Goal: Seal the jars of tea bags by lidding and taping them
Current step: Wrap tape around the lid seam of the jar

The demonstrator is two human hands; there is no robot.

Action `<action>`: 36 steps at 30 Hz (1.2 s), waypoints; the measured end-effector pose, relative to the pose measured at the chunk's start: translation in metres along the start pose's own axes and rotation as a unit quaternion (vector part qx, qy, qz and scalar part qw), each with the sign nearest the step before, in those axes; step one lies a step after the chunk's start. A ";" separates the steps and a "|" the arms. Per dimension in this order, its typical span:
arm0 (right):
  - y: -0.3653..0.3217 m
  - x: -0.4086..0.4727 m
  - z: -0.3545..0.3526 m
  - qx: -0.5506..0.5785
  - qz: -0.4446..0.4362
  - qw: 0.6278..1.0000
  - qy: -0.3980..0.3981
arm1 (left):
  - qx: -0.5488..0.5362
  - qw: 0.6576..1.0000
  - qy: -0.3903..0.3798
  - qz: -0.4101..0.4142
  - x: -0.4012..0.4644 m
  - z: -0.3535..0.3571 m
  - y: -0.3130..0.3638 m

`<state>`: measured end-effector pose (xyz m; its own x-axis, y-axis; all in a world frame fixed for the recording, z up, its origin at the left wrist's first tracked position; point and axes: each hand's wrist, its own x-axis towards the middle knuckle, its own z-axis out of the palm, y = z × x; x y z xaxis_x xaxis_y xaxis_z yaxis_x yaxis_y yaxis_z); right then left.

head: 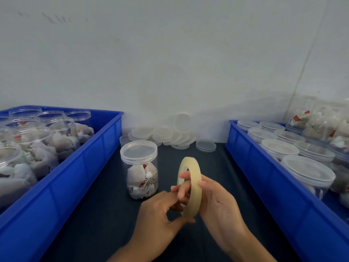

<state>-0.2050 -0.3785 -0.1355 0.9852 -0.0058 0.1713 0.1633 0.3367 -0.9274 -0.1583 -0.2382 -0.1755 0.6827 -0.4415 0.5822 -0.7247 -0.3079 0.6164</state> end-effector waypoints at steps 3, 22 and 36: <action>0.003 0.000 0.004 -0.001 0.013 0.999 0.030 | 0.053 0.998 -0.005 0.023 0.000 0.003 -0.003; 0.014 0.005 0.004 0.059 0.038 0.990 0.120 | -0.025 0.994 -0.046 -0.098 0.006 0.010 -0.013; 0.010 0.005 -0.004 -0.206 -0.021 0.978 -0.010 | -0.170 0.982 0.058 -0.055 0.006 -0.003 -0.008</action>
<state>-0.1983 -0.3791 -0.1457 0.9765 0.0091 0.2155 0.2156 -0.0708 -0.9739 -0.1483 -0.2360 -0.1753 0.7757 -0.3158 0.5464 -0.5864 -0.0408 0.8090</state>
